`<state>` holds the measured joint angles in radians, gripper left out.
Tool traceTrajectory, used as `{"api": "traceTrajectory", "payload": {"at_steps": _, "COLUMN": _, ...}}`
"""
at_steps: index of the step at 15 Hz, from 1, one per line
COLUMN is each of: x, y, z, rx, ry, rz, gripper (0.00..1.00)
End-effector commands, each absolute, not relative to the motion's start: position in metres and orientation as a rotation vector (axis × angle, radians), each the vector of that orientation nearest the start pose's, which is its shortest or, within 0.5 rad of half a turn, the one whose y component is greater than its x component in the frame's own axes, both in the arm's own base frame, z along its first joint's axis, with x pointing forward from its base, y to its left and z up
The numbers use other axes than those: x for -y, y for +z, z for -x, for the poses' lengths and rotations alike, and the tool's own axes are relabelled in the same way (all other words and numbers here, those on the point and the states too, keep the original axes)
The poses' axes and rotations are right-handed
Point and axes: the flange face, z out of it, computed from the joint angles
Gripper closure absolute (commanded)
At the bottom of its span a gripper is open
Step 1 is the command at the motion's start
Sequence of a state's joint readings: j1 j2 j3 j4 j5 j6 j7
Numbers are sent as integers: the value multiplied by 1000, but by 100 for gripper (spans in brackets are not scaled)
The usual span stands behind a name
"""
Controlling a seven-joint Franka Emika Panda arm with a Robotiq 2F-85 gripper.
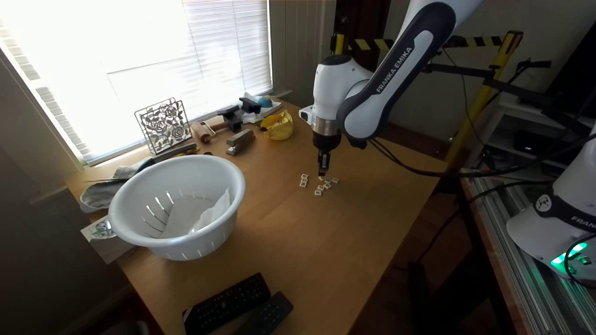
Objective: Create the word 'More' with the tiles.
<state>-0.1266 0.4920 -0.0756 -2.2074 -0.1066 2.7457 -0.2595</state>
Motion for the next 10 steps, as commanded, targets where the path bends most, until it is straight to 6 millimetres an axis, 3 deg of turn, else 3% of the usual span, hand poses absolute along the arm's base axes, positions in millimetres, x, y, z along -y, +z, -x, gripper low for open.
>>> {"api": "traceTrajectory", "payload": {"at_steps": 1, "x": 104, "y": 151, "z": -541, "rx": 248, "ry": -23, "rz": 3216, "gripper": 100}}
{"api": "traceTrajectory", "payload": {"at_steps": 10, "x": 119, "y": 143, "z": -537, "rx": 167, "ry": 2, "rz": 3225, "gripper": 100}}
